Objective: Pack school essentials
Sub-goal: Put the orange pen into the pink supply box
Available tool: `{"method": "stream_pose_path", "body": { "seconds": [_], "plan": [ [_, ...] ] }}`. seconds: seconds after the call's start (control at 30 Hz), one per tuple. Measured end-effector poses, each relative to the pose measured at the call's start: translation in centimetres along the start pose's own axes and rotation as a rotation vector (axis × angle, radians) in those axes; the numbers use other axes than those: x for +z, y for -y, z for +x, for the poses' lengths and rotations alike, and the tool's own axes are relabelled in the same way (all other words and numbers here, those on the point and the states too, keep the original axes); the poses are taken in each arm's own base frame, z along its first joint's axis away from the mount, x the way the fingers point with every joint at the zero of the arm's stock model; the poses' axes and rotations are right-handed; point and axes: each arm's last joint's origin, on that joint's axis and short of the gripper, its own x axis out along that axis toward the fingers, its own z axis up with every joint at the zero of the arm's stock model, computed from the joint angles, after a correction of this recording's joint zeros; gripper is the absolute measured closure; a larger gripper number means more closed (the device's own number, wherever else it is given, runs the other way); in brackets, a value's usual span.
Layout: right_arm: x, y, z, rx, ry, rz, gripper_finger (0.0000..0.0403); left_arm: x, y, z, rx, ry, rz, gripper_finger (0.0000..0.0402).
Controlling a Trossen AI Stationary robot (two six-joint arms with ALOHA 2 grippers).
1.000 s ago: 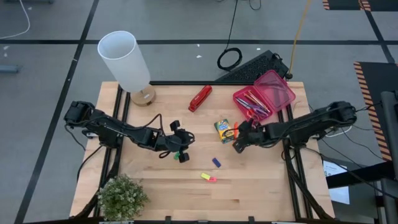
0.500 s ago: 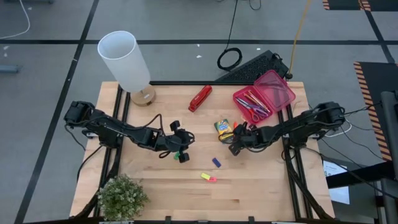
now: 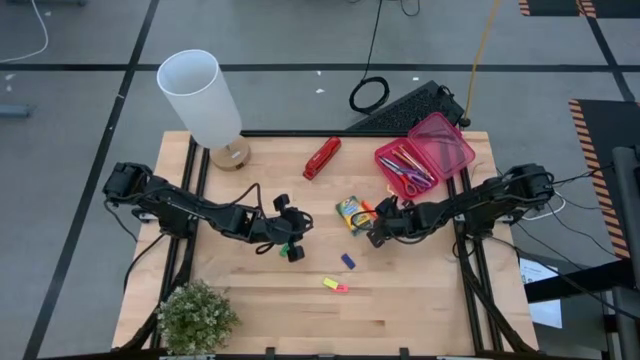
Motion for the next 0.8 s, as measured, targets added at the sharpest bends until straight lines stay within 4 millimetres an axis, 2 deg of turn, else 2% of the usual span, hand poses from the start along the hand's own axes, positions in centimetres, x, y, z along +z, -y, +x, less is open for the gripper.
{"method": "stream_pose_path", "body": {
  "seconds": [0.23, 0.4, 0.8],
  "plan": [
    [0.2, 0.2, -0.2, -0.024, 0.046, 0.018, 0.0374, -0.1, 0.3, -0.1, -0.018, -0.002, 0.006, 0.0337],
    [0.5, 0.6, -0.8, -0.024, 0.064, -0.013, 0.0383, -0.1, 0.5, -0.2, -0.027, -0.002, 0.012, 0.0337],
    [3.2, 2.5, -3.2, 0.040, 0.169, -0.042, 0.0379, -0.1, 0.5, -0.2, -0.026, -0.002, 0.013, 0.0337]
  ]
}}
